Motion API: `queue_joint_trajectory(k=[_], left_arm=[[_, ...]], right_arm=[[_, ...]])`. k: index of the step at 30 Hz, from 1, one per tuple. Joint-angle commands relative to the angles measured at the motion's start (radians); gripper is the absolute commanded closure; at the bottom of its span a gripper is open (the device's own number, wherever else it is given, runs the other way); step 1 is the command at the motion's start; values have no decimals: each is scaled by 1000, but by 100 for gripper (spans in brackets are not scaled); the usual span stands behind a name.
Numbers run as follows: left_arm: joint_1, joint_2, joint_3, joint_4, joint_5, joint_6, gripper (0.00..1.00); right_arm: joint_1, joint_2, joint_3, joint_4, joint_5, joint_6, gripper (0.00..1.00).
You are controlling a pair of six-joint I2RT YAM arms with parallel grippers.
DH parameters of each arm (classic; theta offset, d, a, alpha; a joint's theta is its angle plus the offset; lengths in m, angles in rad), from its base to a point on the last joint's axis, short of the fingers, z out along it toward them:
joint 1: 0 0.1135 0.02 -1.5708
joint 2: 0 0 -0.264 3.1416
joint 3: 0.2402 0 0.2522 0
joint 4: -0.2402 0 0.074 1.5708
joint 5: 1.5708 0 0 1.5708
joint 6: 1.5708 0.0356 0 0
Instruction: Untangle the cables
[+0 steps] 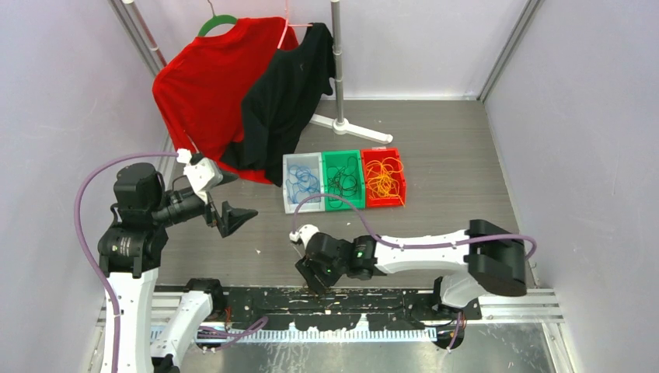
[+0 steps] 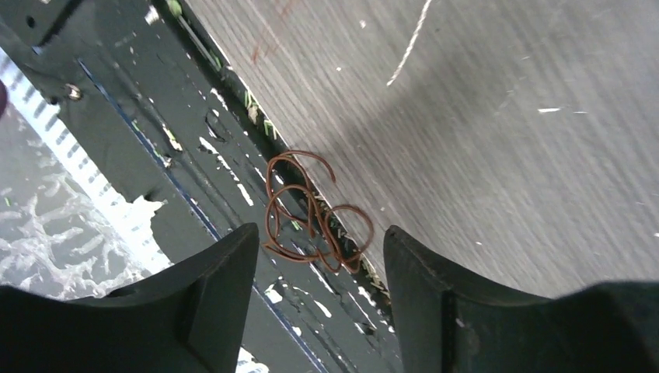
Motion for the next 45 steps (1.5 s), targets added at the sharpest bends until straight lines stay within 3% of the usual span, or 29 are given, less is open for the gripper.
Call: queue_joint_trajectory(k=[1,5,10,15,21,24,29,32,36,45], left_arm=[[4,1,12,-7,14,10,1],[3,-3,16,-22,0,22,0],[4,-21,-2,-32,3,35,0],[4,-36,-39,-31,37,39,0],[3,-49,-78,-28,82,39,0],[3,-61,-117,-19,166,13,0],[3,-73,-202,7,288,-61,6],[3,-82,-232,-50,199,-2,7],[4,-54,-235,-123,77,69,4],[3,26,-194,-126,-124,-5,1]], right_arm=[[4,96,48,57,-110,0,38],[3,166,99,13,-96,-9,61],[2,70,119,-13,-6,-38,98],[-26,-84,185,-60,55,-92,99],[-159,-232,204,-9,12,-99,99],[-228,-253,216,57,-85,-76,99],[-239,-201,272,126,-147,-52,99],[-250,-162,312,88,-15,-66,99],[-362,-113,339,58,119,-71,99],[-633,96,414,67,236,-66,99]])
